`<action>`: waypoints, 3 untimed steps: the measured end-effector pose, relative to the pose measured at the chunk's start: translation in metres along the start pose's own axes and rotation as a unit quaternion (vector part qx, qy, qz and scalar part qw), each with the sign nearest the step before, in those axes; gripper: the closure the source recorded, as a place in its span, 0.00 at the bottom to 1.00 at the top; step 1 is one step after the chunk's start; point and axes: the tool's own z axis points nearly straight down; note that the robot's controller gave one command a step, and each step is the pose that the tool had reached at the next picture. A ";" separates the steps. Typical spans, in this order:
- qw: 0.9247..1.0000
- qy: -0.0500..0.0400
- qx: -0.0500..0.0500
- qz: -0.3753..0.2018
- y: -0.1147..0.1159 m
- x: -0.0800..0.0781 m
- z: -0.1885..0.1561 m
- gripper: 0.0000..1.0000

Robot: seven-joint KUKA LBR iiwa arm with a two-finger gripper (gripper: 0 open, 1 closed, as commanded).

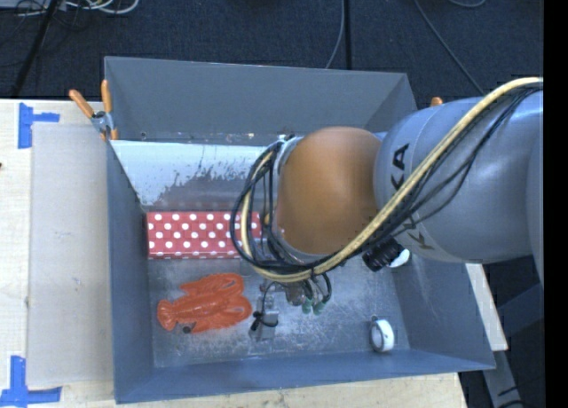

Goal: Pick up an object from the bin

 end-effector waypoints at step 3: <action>0.989 -0.002 0.000 -0.150 0.037 -0.041 0.046 0.00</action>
Offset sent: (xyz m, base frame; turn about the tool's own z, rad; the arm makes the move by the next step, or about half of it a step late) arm 0.0436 0.0285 -0.1188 -0.2845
